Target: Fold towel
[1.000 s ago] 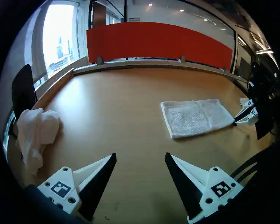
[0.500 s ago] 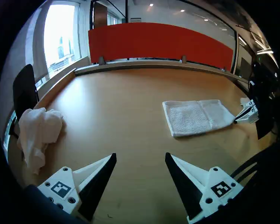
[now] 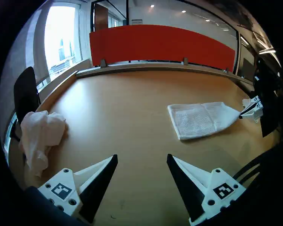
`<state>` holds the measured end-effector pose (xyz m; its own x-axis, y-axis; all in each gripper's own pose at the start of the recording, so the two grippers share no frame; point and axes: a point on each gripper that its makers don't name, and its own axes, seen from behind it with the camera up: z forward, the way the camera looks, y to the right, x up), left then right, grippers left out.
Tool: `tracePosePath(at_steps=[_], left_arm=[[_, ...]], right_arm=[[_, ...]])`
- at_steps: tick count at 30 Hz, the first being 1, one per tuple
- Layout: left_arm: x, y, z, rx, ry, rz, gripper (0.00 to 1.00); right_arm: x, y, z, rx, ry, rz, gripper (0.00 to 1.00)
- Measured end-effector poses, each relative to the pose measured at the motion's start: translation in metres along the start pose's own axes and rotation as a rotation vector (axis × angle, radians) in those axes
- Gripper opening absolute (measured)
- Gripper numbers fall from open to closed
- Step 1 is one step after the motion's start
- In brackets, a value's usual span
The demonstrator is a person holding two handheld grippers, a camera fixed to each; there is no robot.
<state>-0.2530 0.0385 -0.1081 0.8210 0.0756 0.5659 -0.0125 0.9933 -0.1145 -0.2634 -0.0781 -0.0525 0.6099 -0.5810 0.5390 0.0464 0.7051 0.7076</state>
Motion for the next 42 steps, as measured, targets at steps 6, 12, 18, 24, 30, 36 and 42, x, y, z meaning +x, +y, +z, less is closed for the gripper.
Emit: tracePosePath(at_steps=[6,12,18,24,30,36,42], left_arm=[[0.001,0.003,-0.003,-0.007,0.000,0.004,0.97],[0.003,0.008,-0.007,-0.024,0.006,-0.007,0.97],[0.004,0.007,-0.008,-0.022,0.011,0.006,0.97],[0.005,0.006,-0.010,-0.019,0.011,0.009,0.97],[0.006,0.006,-0.012,-0.018,0.015,0.016,0.97],[0.007,0.005,-0.015,-0.016,0.020,0.020,0.97],[0.007,0.003,-0.018,-0.011,0.023,0.016,0.97]], right_arm=[[0.007,0.004,-0.011,-0.016,0.019,-0.004,0.03],[0.014,0.008,-0.019,-0.029,0.031,-0.022,0.03],[0.020,0.011,-0.024,-0.040,0.042,-0.030,0.03],[0.033,0.010,-0.026,-0.042,0.061,-0.043,0.03],[0.056,0.004,-0.028,-0.036,0.094,-0.068,0.03],[0.084,-0.003,-0.031,-0.027,0.135,-0.108,0.03],[0.112,-0.012,-0.032,-0.007,0.169,-0.154,0.03]])
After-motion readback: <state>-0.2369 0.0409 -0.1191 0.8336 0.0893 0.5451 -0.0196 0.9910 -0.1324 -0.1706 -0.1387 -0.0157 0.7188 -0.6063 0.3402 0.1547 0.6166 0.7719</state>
